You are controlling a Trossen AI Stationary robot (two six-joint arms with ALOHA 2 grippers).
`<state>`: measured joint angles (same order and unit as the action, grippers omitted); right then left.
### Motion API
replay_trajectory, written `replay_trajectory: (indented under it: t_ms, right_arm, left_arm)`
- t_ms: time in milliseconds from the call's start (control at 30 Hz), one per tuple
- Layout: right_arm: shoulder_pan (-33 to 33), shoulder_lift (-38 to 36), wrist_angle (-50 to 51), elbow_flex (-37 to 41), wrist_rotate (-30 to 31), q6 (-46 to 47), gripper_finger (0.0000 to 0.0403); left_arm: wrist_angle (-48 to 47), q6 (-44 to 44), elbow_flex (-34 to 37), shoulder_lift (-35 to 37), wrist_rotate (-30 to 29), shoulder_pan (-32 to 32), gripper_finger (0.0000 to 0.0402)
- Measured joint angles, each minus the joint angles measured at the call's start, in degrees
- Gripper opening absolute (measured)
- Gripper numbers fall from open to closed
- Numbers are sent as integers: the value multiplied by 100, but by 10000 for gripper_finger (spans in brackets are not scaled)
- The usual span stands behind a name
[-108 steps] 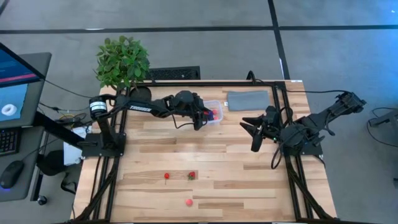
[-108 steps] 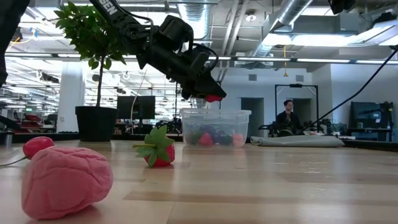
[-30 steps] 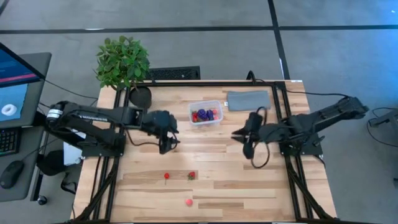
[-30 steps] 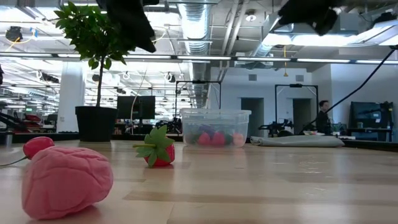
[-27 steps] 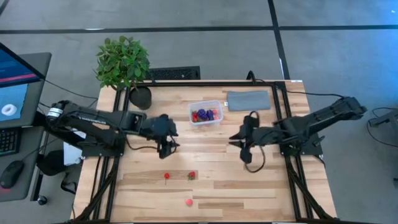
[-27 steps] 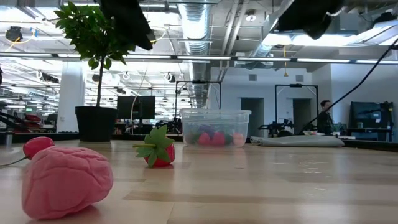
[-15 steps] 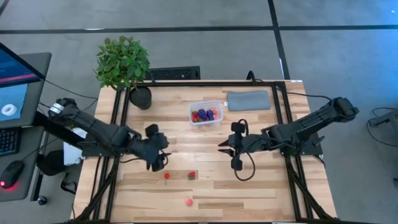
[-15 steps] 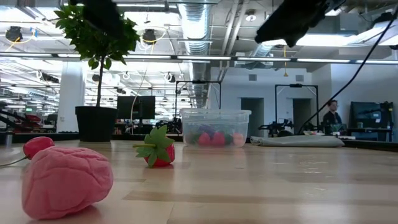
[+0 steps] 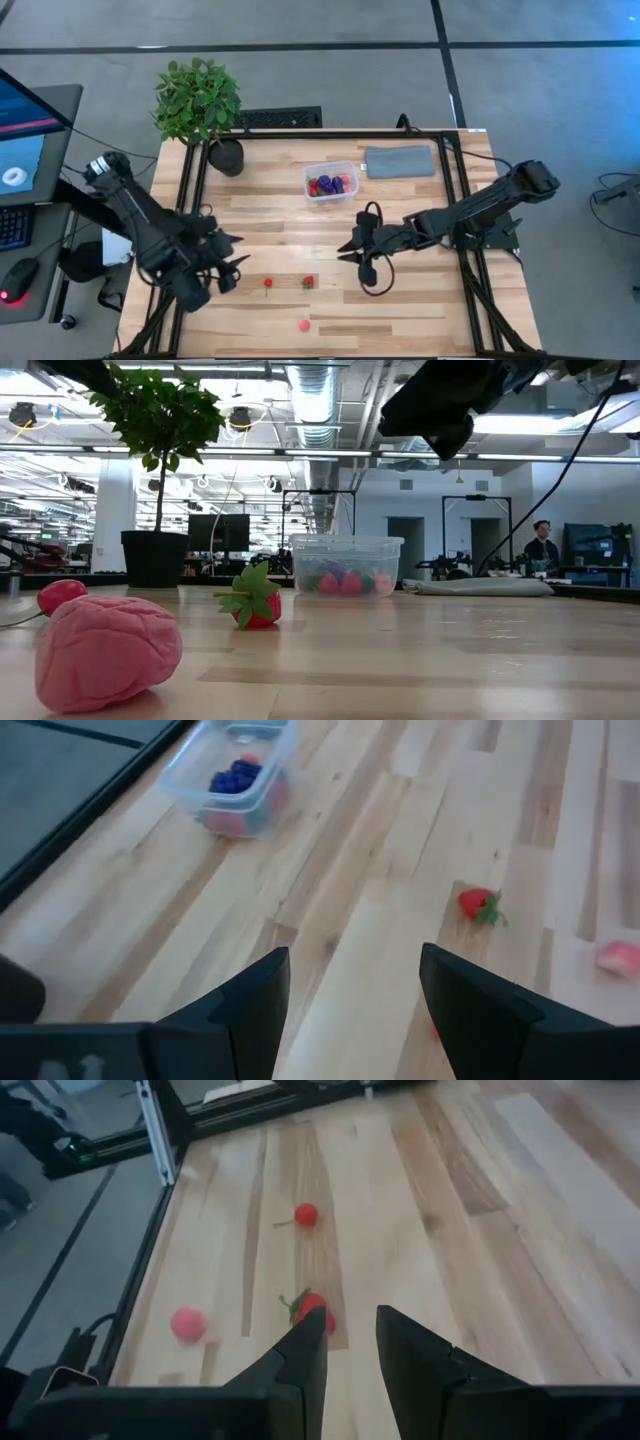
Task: Pick and placing Produce into tupperware
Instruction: Put the cherry into the container
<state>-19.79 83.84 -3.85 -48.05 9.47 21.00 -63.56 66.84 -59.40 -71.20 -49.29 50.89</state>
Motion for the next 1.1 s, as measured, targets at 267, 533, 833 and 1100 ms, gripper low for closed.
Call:
replay_trajectory:
  t_ms: [267,533,833,1100]
  right_arm:
    - [65,81,-11,-305,506,2,113]
    - [-5,-79,10,-453,939,3,113]
    - [-389,-221,-216,-476,1605,113,113]
    - [-570,-278,-221,-474,2040,216,113]
  left_arm:
    - [130,859,241,-9,-118,724,215]
    - [2296,225,1346,-15,121,846,215]
    - [3978,531,2558,-15,587,811,215]
    - [5515,22,3234,-15,849,580,215]
